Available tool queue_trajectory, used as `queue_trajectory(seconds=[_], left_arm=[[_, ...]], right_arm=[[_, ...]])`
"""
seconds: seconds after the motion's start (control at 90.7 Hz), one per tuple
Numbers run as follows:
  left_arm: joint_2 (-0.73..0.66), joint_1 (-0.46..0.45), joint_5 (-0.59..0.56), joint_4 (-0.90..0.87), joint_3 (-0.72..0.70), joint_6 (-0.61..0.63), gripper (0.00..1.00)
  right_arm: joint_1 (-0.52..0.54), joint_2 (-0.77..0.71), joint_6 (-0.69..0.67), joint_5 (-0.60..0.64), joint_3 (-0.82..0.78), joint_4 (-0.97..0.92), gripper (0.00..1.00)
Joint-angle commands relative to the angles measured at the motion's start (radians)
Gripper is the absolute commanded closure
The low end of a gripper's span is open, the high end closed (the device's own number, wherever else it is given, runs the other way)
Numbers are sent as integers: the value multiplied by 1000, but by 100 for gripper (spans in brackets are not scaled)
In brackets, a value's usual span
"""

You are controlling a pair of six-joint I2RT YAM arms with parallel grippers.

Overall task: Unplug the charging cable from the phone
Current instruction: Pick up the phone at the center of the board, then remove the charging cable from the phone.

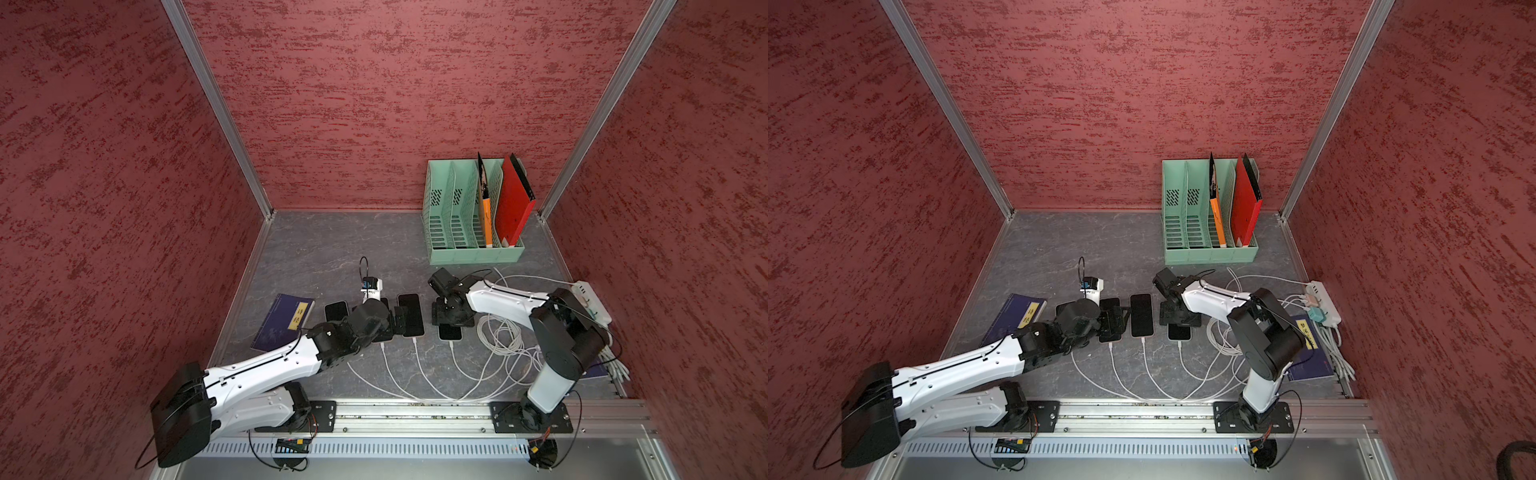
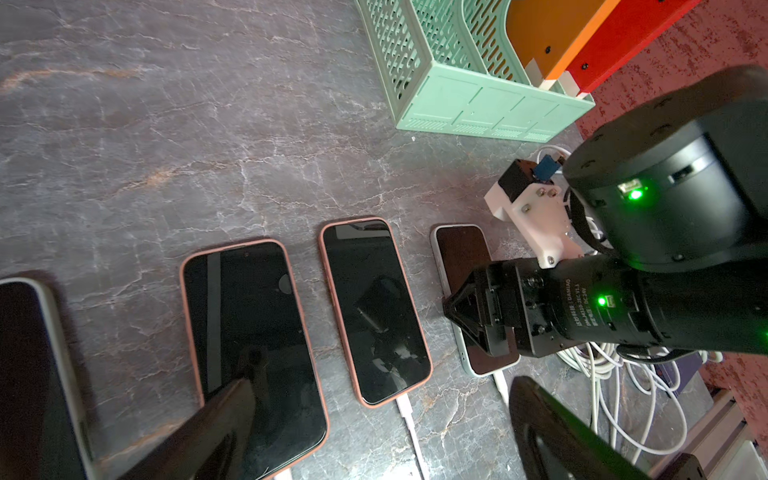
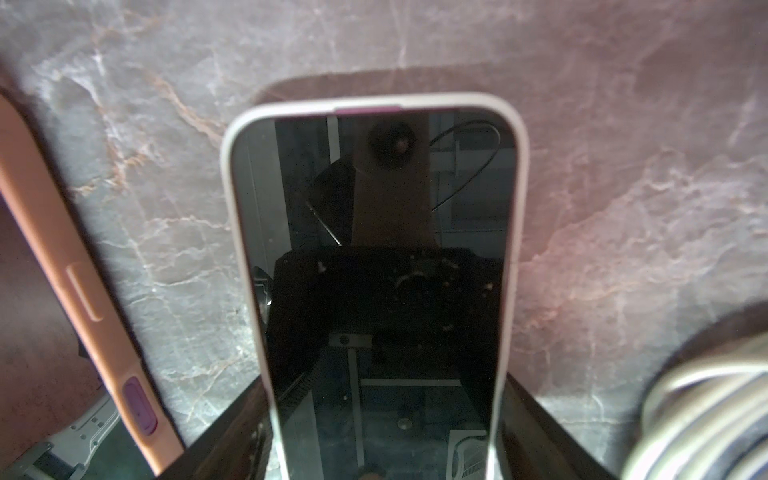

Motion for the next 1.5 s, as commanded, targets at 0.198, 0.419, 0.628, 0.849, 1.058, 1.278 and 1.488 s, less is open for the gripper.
queue_trajectory(seconds=[0.198, 0.419, 0.628, 0.849, 1.058, 1.278, 1.488], left_arm=[[134, -148, -4, 218, 9, 56, 0], [237, -183, 117, 437, -12, 36, 3], [353, -239, 176, 686, -24, 40, 21], [412, -257, 206, 752, -31, 21, 42], [450, -259, 265, 664, 31, 26, 56], [395, -251, 304, 422, 68, 52, 37], [450, -215, 403, 447, 78, 48, 28]], right_arm=[[6, -77, 10, 45, -79, 61, 68], [6, -259, 24, 86, -126, 99, 80], [6, -413, 47, 79, -188, 159, 85], [6, -468, 62, 75, -208, 168, 87], [4, -507, 92, 84, -221, 175, 88], [2, -530, 111, 65, -221, 181, 88], [2, -561, 131, 60, -246, 195, 88]])
